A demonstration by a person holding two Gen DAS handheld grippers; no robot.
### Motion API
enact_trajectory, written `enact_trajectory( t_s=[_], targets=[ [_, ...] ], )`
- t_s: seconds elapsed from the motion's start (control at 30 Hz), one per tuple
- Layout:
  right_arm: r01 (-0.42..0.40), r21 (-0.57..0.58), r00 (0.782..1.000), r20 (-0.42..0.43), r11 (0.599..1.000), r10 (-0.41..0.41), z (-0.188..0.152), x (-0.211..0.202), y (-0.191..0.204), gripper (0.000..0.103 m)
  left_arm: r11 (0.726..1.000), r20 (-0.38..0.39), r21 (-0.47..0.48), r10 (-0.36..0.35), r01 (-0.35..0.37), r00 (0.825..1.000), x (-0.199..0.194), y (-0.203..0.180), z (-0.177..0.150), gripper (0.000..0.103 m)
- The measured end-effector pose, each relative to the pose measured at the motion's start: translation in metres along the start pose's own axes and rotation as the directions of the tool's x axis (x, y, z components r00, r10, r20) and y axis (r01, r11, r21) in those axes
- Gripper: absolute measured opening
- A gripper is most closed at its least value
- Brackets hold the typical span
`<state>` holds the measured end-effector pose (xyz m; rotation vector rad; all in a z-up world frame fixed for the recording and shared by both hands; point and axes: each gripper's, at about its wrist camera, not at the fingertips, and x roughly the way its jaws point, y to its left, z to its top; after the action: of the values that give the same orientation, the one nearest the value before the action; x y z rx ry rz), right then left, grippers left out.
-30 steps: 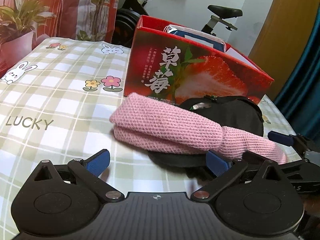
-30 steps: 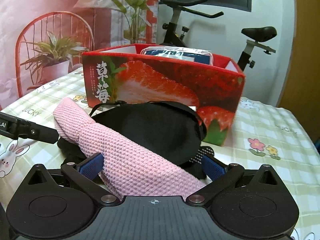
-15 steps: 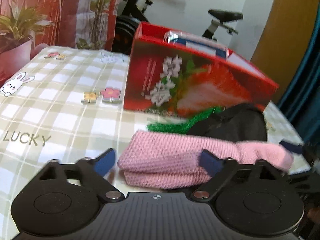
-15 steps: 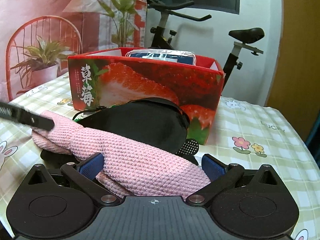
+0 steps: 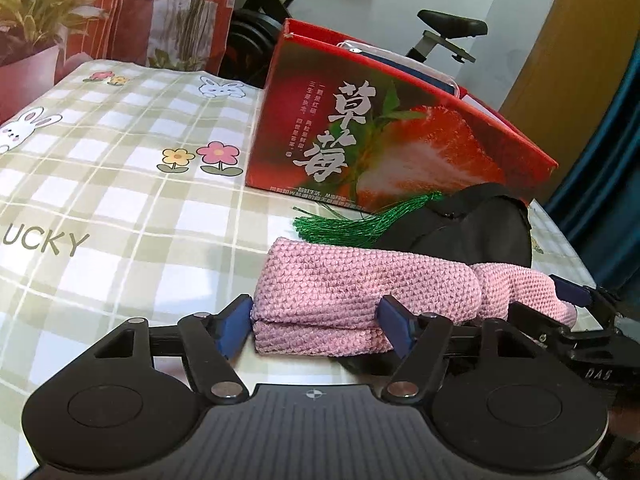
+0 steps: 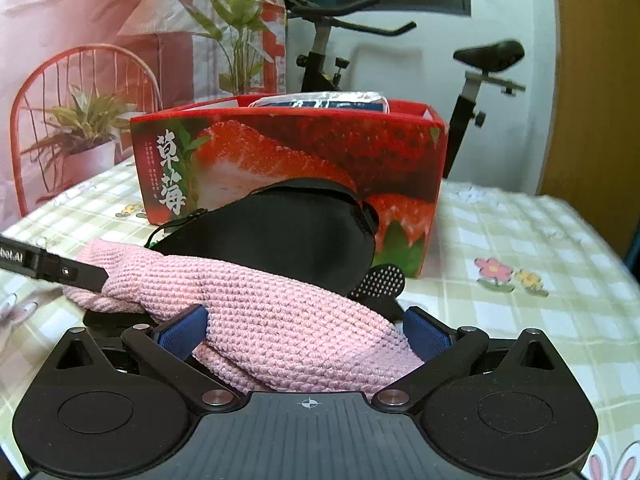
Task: Organize soft objects
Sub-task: 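Close the right tool on the pink towel end while the left tool holds it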
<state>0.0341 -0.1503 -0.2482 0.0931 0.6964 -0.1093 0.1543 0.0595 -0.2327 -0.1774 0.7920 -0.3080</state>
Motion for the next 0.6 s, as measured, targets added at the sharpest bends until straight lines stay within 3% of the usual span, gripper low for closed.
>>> enact_trajectory(
  t_s=[0.2,0.6],
  targets=[
    [-0.076,0.105,0.996,-0.036,0.992,0.081,-0.001,0.007,-0.016,0.103,0.999,0.004,0.047,0.013,-0.013,1.000,0.002,-0.007,-0.002,0.077],
    [-0.086,0.149,0.994,-0.053,0.985,0.095,-0.002,0.006,-0.017,0.103,0.999,0.003,0.052,0.009,-0.009,1.000,0.002,-0.007,-0.002,0.077]
  ],
)
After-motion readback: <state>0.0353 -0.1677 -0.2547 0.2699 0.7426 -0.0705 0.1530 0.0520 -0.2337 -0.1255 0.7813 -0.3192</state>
